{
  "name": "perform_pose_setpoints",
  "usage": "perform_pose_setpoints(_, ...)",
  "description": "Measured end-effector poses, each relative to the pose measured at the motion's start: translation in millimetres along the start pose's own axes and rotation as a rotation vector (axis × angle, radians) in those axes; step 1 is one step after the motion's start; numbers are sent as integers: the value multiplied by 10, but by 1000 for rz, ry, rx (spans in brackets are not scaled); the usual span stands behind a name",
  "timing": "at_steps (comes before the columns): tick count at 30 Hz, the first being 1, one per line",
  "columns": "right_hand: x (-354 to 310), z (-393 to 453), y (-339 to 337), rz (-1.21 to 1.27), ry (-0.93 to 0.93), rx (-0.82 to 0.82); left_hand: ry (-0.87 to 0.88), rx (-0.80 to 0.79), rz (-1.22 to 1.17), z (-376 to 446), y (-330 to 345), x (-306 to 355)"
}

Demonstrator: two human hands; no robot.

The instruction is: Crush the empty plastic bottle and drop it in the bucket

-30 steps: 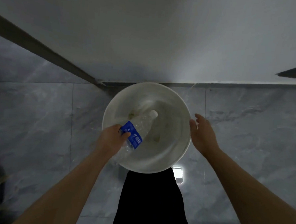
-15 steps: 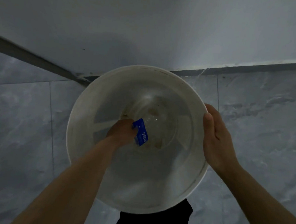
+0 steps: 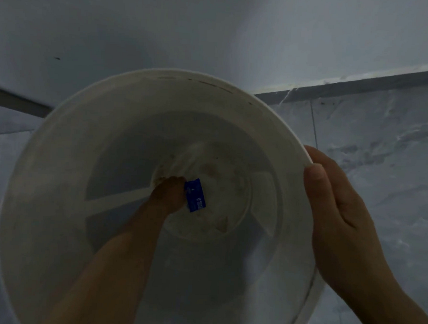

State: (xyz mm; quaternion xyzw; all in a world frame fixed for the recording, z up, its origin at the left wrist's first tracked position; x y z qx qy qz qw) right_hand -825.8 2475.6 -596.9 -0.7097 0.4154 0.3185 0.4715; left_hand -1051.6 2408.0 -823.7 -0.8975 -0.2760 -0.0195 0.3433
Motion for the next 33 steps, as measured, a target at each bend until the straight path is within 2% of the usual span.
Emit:
perform_pose_setpoints(8, 45, -1, -15, 20, -6, 31, -9, 192, 90, 143, 33, 0)
perform_pose_setpoints(13, 29, -8, -14, 11, -20, 27, -49, 209, 47, -2, -39, -2)
perform_pose_setpoints(20, -38, -17, 29, -70, 5, -32, 7, 225, -148, -829, -324, 222)
perform_pose_setpoints(27, -205, -21, -1, -96, -13, -101, -53, 292, -233, -1767, -876, 407)
perform_pose_setpoints(31, -355, -37, -48, -165, 57, -195, -53, 344, -239, -2226, -1224, 415)
perform_pose_setpoints(33, -423, -42, -119, -221, 131, -172, -73, 372, -263, -2406, -1397, 425)
Point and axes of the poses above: each hand's wrist, its own z-axis towards the middle knuckle, its own y-axis out of the palm, x = y × z, the point moved 5 cm from there along z, towards the middle knuckle, and after that the axes turned 7 degrees about x, right-handed, at the moved point
